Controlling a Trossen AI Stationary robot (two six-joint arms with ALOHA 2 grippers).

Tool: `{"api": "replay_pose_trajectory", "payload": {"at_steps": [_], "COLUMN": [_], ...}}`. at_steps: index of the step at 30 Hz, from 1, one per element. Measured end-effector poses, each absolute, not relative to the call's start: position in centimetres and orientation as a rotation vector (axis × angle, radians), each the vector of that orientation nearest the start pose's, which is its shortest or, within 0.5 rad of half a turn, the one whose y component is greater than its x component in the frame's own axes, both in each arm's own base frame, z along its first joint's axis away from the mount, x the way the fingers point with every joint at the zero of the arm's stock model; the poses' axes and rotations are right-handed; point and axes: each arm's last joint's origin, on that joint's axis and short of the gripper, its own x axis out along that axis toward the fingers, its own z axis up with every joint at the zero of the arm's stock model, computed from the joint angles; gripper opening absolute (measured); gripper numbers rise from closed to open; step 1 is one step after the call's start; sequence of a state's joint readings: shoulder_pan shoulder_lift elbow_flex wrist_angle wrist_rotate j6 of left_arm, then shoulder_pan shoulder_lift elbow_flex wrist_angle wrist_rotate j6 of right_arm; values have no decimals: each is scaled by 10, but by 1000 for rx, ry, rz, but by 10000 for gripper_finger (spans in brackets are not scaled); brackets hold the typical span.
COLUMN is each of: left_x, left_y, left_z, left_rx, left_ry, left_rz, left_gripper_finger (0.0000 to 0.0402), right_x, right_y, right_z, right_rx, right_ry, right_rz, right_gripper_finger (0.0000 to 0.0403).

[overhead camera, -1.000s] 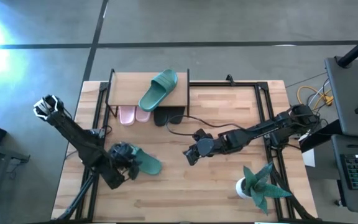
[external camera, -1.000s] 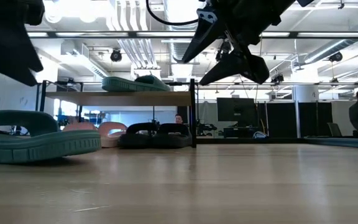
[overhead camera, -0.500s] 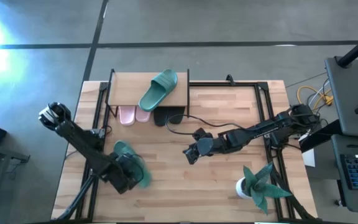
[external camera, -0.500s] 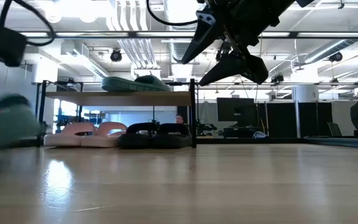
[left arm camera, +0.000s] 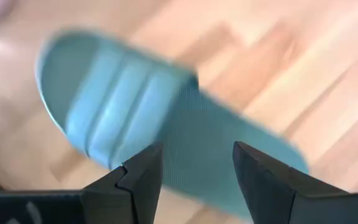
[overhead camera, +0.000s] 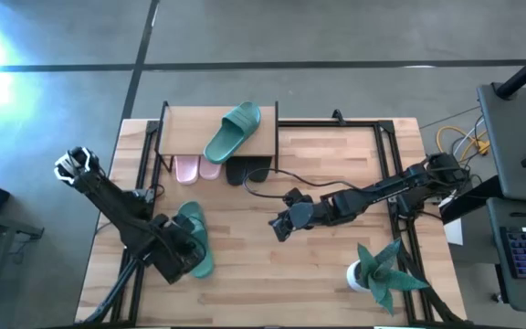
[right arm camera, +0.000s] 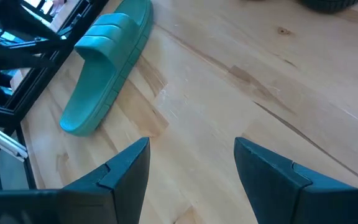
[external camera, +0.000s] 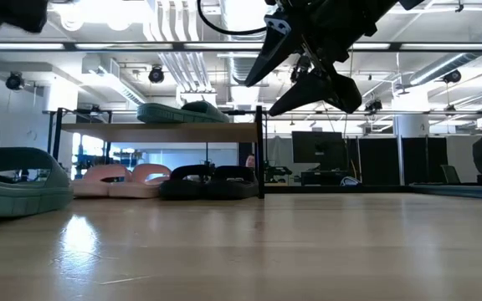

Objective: Pick and place slides into the shelf
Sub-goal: Put the green slide on the shelf

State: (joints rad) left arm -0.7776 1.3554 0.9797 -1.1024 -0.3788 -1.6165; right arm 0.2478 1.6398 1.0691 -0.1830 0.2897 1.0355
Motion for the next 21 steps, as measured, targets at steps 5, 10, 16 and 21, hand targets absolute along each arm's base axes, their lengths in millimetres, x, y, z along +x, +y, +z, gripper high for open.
{"api": "replay_pose_trajectory", "payload": {"at_steps": [5, 10, 16, 21], "left_x": [169, 174, 174, 178], "left_y": [-149, -165, -183, -199], "left_z": [244, 248, 249, 237], "left_rx": [-368, -72, 200, 355], "left_ry": [1058, 1160, 1240, 1248], "left_rz": [547, 369, 433, 477], "left_gripper_finger": [180, 180, 180, 180], "right_x": [337, 336, 332, 329], "right_y": [77, 77, 77, 77], "right_z": [219, 217, 212, 208], "right_rx": [787, 781, 774, 764], "right_ry": [631, 648, 713, 735], "right_rz": [-406, -402, -413, -425], "right_gripper_finger": [224, 224, 224, 224]}}
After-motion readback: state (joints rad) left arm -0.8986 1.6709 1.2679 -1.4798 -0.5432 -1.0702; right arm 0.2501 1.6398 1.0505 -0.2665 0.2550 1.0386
